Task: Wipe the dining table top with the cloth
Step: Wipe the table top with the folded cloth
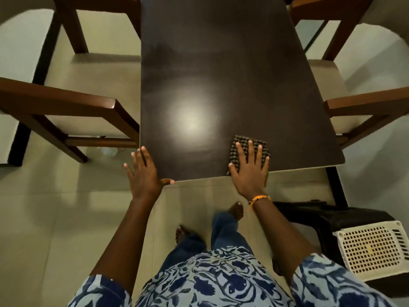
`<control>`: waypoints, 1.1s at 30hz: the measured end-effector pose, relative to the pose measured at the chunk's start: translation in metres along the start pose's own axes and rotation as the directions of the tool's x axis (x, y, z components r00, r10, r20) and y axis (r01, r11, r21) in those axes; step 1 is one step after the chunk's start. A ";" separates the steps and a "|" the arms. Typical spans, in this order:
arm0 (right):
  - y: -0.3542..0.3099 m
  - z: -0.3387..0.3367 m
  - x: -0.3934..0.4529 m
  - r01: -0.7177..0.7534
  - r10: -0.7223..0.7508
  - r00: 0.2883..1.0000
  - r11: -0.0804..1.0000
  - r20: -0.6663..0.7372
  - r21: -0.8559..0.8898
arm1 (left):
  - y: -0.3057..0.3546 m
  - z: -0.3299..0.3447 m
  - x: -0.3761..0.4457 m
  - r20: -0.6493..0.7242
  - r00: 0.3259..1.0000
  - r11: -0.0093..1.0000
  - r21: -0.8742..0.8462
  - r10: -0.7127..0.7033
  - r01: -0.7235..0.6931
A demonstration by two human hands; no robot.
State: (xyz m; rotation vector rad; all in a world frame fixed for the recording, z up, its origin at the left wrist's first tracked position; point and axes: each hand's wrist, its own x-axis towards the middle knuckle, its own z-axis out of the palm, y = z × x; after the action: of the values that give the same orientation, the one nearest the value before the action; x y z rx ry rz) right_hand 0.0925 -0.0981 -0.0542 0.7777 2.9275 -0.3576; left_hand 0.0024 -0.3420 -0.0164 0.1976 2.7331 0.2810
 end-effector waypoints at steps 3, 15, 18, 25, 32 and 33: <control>-0.054 0.011 -0.012 0.113 -0.113 0.993 0.994 0.033 0.011 | -0.008 -0.001 0.002 0.007 1.000 1.000 -0.003 0.017 -0.017; -0.067 0.013 -0.016 0.421 -0.415 0.897 0.907 0.153 -0.005 | -0.002 -0.002 0.020 0.099 0.990 0.995 -0.008 0.103 -0.103; -0.029 0.001 -0.007 0.320 -0.312 0.940 0.947 0.136 -0.040 | -0.005 -0.002 0.020 0.093 0.990 0.994 -0.026 0.107 -0.106; 0.002 -0.012 0.022 -0.072 0.071 0.994 0.997 0.087 0.003 | -0.008 0.001 0.016 0.054 0.994 0.991 -0.104 0.096 -0.090; -0.081 0.003 0.015 0.091 -0.086 0.991 0.995 0.102 -0.047 | -0.016 0.002 0.011 0.022 0.997 0.990 -0.120 0.072 -0.069; -0.096 0.007 0.014 0.142 -0.135 0.984 0.988 0.115 -0.053 | -0.017 0.002 0.009 0.019 0.998 0.991 -0.122 0.063 -0.060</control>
State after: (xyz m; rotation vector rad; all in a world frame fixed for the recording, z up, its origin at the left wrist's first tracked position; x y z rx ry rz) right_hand 0.0330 -0.1741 -0.0433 0.5295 2.8801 -0.3104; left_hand -0.0065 -0.3570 -0.0252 0.2501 2.6803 0.4585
